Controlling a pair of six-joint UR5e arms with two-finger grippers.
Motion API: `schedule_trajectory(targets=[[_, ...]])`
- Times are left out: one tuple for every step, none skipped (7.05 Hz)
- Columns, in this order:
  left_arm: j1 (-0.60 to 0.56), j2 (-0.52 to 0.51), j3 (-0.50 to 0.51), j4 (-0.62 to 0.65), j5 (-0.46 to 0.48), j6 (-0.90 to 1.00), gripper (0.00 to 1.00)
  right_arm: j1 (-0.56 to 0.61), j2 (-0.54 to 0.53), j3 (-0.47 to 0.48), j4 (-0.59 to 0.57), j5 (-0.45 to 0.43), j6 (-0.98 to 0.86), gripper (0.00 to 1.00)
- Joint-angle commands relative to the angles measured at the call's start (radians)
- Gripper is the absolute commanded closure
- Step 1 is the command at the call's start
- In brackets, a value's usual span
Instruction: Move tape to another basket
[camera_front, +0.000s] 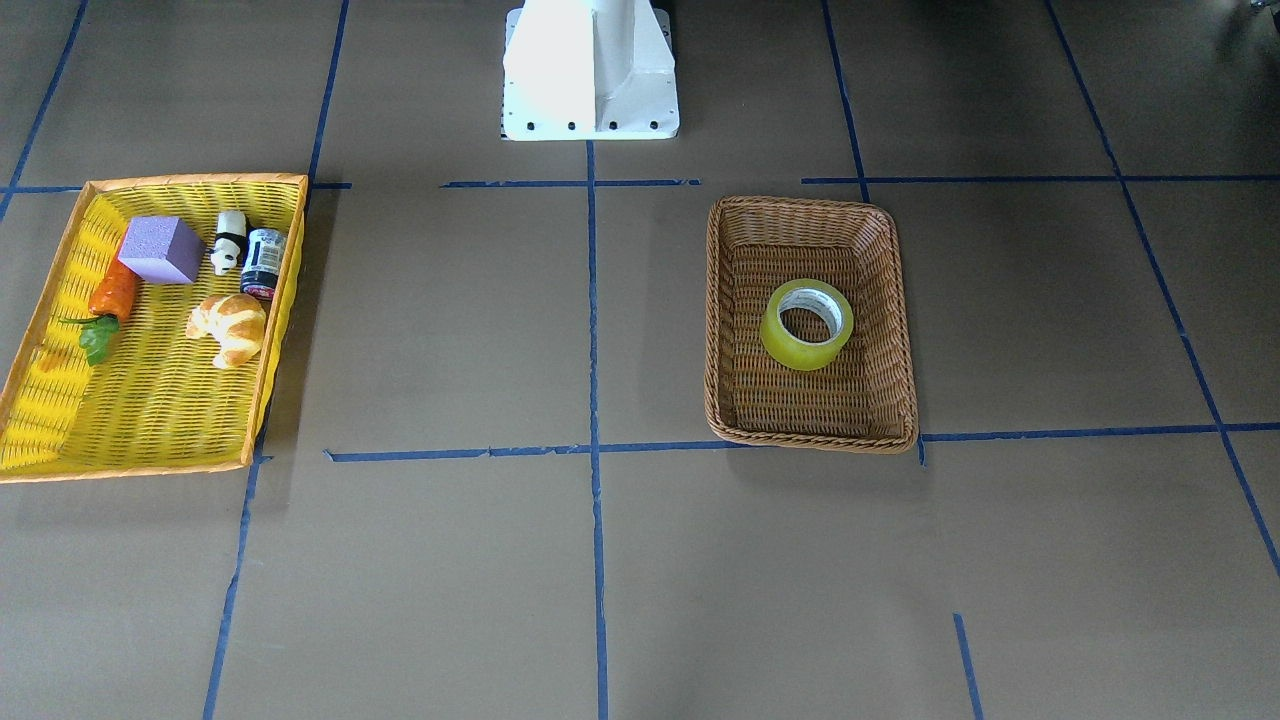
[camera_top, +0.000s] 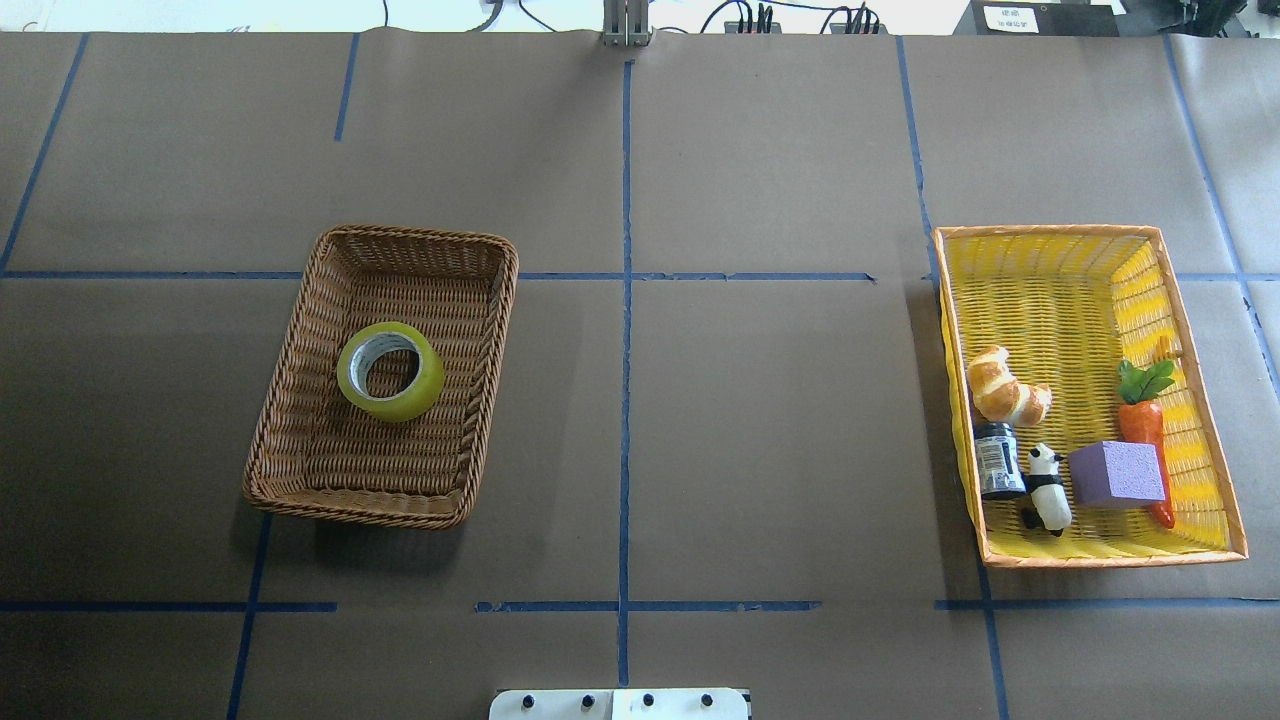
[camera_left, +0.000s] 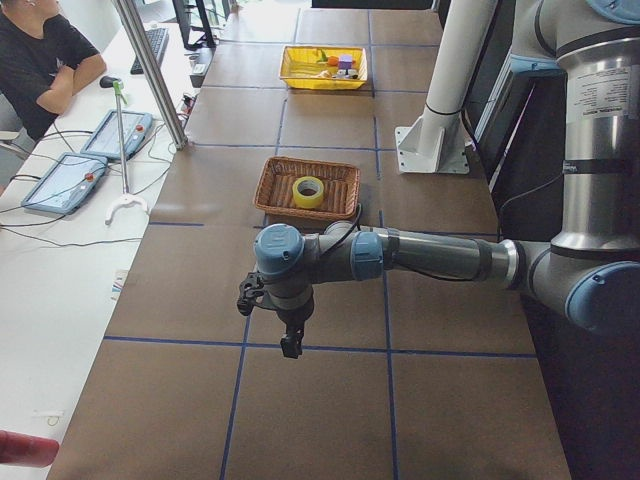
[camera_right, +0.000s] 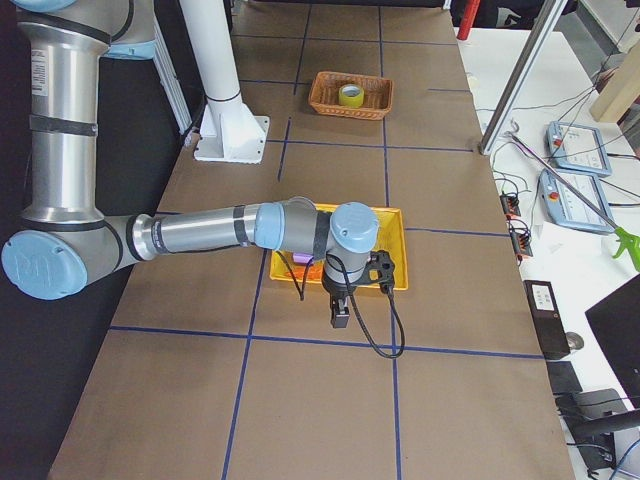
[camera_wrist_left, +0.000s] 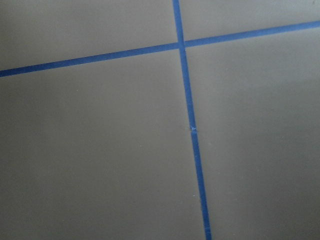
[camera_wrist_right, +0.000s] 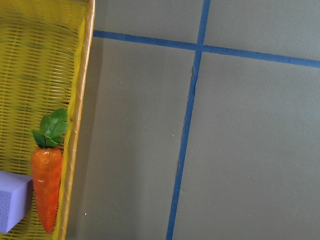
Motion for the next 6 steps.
schedule_trajectory(targets=[[-0.011, -0.002, 0.02, 0.006, 0.001, -0.013, 0.0, -0.001, -0.001, -0.004, 0.0, 0.0, 0.0, 0.0], [-0.026, -0.005, 0.021, 0.008, -0.002, -0.018, 0.0, -0.001, -0.004, -0.006, -0.002, 0.002, 0.0, 0.0], [-0.029, 0.007, 0.026, 0.008, -0.026, -0.026, 0.0, -0.002, -0.008, -0.006, 0.0, 0.002, 0.0, 0.0], [-0.069, -0.002, 0.044, 0.003, -0.028, -0.039, 0.0, -0.002, -0.008, -0.006, 0.0, 0.0, -0.001, 0.0], [-0.078, 0.001, 0.044, 0.004, -0.03, -0.039, 0.0, -0.002, -0.017, -0.006, 0.0, 0.0, -0.001, 0.0], [-0.078, 0.004, 0.046, -0.003, -0.03, -0.041, 0.0, -0.005, -0.025, -0.006, 0.0, -0.001, -0.01, 0.0]])
